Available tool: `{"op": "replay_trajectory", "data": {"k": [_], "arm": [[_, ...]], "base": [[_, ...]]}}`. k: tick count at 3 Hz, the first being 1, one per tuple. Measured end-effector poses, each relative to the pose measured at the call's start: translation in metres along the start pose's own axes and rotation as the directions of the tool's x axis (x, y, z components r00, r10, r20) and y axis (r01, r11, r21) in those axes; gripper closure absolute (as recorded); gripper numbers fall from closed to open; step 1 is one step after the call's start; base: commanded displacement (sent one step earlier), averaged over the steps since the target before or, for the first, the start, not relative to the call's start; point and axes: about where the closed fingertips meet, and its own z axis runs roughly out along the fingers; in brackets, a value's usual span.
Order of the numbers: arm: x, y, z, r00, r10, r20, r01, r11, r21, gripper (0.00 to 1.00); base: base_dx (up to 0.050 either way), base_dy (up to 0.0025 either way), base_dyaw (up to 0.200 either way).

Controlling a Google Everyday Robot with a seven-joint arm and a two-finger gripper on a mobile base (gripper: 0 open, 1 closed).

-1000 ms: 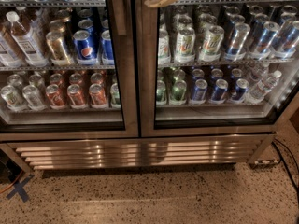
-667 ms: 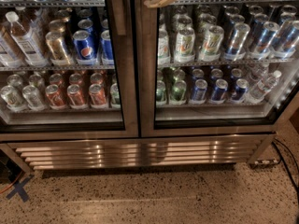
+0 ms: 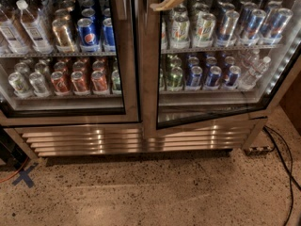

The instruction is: Open right fridge door

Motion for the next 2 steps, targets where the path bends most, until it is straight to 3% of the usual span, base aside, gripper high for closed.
{"op": "replay_trajectory", "data": {"k": [2], "arm": [[0.0000,0.0000,0.0000,1.000,0.000,0.000,0.000,1.0000,0.000,1.00]], "base": [[-0.050,-0.00001,0.000]]}}
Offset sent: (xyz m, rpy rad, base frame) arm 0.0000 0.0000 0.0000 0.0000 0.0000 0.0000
